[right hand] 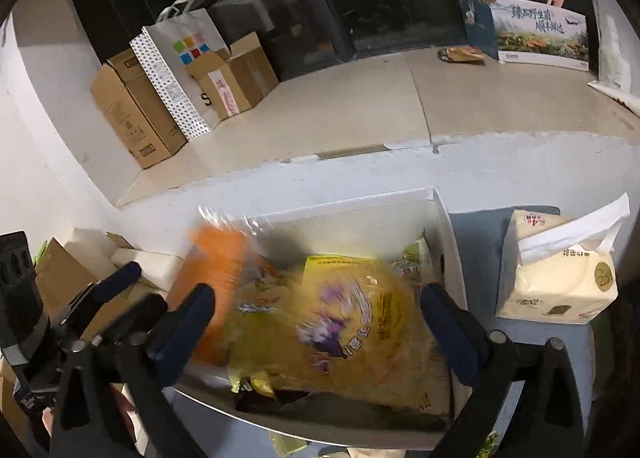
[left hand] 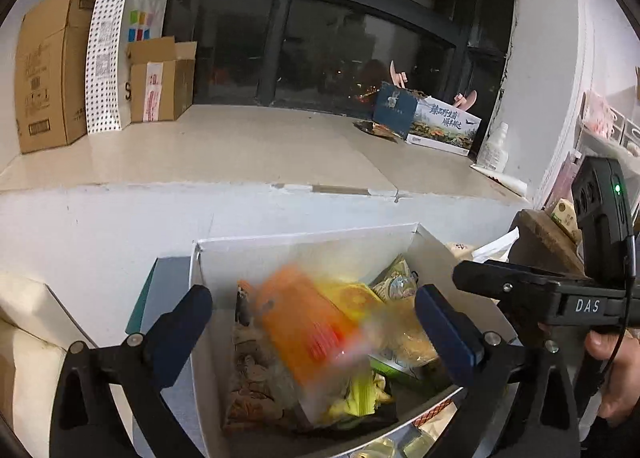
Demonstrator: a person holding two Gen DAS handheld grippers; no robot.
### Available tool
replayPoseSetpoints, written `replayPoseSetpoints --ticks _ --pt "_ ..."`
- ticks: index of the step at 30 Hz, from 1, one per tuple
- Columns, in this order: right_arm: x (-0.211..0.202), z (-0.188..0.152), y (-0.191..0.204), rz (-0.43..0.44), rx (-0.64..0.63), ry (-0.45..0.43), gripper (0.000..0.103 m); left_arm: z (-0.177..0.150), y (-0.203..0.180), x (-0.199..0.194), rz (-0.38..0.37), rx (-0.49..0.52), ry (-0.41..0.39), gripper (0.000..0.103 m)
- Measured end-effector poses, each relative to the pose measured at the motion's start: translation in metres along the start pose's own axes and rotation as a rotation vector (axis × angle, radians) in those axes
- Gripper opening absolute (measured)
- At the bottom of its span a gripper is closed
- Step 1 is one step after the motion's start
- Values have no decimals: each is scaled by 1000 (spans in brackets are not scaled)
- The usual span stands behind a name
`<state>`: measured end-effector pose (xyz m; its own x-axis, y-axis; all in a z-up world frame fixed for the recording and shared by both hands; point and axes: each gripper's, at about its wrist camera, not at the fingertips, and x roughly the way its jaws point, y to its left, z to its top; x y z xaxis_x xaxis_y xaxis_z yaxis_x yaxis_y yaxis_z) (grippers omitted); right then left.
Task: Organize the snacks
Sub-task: 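Lower both packets into the white box and open both grippers, then withdraw both tools from the box toward the remaining small snacks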
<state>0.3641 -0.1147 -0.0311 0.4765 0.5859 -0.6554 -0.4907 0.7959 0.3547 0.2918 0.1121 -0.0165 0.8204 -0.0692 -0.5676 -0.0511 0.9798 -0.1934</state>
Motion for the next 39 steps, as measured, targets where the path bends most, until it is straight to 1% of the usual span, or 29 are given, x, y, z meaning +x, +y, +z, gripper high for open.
replayPoseSetpoints --ticks 3,8,11,14,16,19,24,27,28,31,33,36,39 --pt "0 -3 -1 -21 -11 7 103 -5 2 3 1 -7 15 103" --pt "-27 -9 -3 11 -1 -58 103 -15 -3 -8 -25 -4 13 103" --pt "-49 -15 3 24 -25 -101 103 -20 -12 -25 -65 11 -10 103" --pt "-77 -30 10 43 -60 -146 103 -26 -25 -44 -77 42 -36 103" --pt "-92 -41 14 48 -88 -156 103 -32 -35 -59 -77 60 -56 103" --pt "-117 -59 19 74 -113 -201 103 -40 -45 -76 -87 67 -65 103" --pt "-152 -88 22 92 -136 -237 103 -59 -61 -110 -112 95 -91 103" --pt "-174 -113 22 116 -139 -258 103 -80 -72 -124 -115 122 -82 103" --pt "-182 -125 23 109 -148 -269 103 -87 -73 -128 -129 113 -79 103" --pt "-196 -154 23 89 -156 -298 103 -116 -76 -132 -192 64 -32 103" --pt "-205 -176 22 79 -144 -308 103 -133 -80 -131 -205 58 1 103" --pt "-218 -203 18 45 -141 -329 103 -159 -88 -135 -227 42 39 103" --pt "-227 -221 16 -3 -170 -320 103 -176 -96 -139 -248 48 62 103"
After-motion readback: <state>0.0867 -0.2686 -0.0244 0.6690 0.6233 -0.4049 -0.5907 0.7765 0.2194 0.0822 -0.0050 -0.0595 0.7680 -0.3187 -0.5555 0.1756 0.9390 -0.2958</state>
